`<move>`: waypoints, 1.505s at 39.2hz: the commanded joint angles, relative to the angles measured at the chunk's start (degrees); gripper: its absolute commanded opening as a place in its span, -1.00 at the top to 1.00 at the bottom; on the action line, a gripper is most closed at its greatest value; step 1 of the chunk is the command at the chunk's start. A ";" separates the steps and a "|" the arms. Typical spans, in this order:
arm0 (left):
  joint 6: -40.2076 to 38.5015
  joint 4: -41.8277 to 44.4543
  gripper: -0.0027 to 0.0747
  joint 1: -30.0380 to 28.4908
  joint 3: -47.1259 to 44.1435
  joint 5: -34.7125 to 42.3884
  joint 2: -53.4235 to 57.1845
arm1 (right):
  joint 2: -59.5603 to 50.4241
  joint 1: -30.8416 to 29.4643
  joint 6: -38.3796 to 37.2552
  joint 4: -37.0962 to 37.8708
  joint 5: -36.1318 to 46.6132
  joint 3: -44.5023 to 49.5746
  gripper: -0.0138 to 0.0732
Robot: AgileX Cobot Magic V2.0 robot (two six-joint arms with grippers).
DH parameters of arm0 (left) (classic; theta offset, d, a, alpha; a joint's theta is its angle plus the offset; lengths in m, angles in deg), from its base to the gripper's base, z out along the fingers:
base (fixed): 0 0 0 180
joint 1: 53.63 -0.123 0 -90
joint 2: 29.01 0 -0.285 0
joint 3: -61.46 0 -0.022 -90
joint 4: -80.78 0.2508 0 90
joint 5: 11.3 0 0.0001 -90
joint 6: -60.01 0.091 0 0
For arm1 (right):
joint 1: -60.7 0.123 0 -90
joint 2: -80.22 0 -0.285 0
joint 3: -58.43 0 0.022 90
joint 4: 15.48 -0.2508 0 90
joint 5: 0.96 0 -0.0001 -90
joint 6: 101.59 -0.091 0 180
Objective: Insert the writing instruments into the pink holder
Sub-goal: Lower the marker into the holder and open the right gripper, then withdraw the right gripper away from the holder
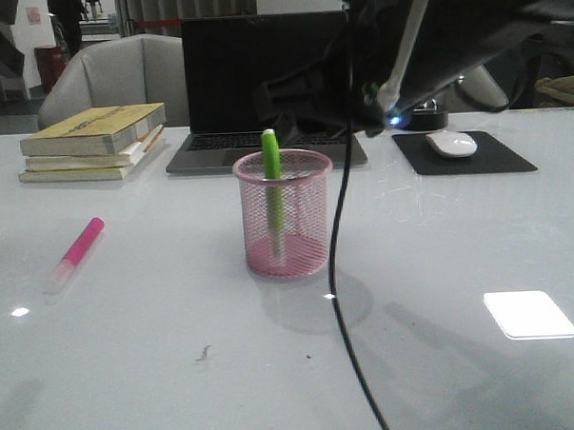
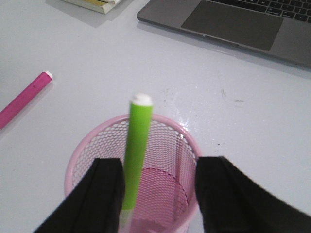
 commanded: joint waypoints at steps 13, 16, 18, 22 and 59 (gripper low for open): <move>-0.65 -0.20 -0.09 0.35 2.13 3.50 1.45 | -19.74 -14.90 2.11 7.59 -19.64 -0.59 -0.37; -0.65 -0.20 -0.09 0.35 2.13 3.50 1.45 | -22.01 -18.23 2.11 7.81 -21.81 0.87 -0.37; -0.65 -0.20 -0.09 0.35 2.13 3.50 1.45 | -23.68 -20.04 2.05 7.81 -22.55 2.47 -0.37; -0.65 -0.20 -0.09 0.35 2.13 3.50 1.45 | -28.04 -24.25 2.00 7.75 -25.44 6.88 -0.37; 0.12 3.51 -0.09 1.53 13.32 -4.93 -7.20 | -40.41 -30.25 2.00 7.85 -35.39 13.96 -0.37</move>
